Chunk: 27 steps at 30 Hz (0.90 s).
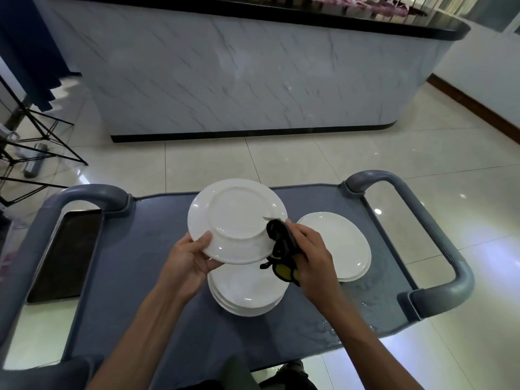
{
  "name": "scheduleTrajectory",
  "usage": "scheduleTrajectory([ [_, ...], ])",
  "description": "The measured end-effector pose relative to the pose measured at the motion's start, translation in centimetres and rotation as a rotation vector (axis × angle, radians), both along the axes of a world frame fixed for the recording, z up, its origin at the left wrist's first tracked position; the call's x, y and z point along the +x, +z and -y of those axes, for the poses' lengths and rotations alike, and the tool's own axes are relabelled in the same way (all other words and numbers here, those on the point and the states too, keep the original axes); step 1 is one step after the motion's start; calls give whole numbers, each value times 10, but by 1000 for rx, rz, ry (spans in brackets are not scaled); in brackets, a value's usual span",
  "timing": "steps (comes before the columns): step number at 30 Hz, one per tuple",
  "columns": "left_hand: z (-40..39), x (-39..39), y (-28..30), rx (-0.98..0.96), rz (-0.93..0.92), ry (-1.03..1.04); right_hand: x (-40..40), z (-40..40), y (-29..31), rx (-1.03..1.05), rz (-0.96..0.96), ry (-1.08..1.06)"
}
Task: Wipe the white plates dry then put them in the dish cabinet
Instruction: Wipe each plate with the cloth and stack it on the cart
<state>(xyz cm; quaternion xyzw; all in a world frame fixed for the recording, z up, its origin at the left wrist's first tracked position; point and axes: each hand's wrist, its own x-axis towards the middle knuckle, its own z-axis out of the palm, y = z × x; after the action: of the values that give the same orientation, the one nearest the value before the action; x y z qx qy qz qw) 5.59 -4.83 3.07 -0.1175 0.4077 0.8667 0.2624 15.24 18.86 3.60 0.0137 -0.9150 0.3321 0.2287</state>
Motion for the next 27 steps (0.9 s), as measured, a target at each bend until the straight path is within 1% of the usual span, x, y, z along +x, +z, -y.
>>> scheduleTrajectory([
  [2,-1,0,2,-43,-33,21,-3,5,3,-111,69,-14],
  [6,-3,2,5,-130,-91,38,-11,16,7,-289,143,-74],
  [9,-3,4,5,-157,-125,38,-17,20,7,-350,158,-144],
  [14,-3,7,5,-197,-200,9,-27,27,8,-300,104,-152],
  [17,-6,9,5,-238,-253,-17,-36,31,11,-240,105,-156],
  [20,-9,10,5,-293,-292,-45,-44,34,17,-223,109,-158],
  [23,-15,13,4,-324,-330,-69,-52,39,24,-202,79,-149],
  [27,-22,18,5,-339,-375,-98,-60,48,34,-121,52,-105],
])
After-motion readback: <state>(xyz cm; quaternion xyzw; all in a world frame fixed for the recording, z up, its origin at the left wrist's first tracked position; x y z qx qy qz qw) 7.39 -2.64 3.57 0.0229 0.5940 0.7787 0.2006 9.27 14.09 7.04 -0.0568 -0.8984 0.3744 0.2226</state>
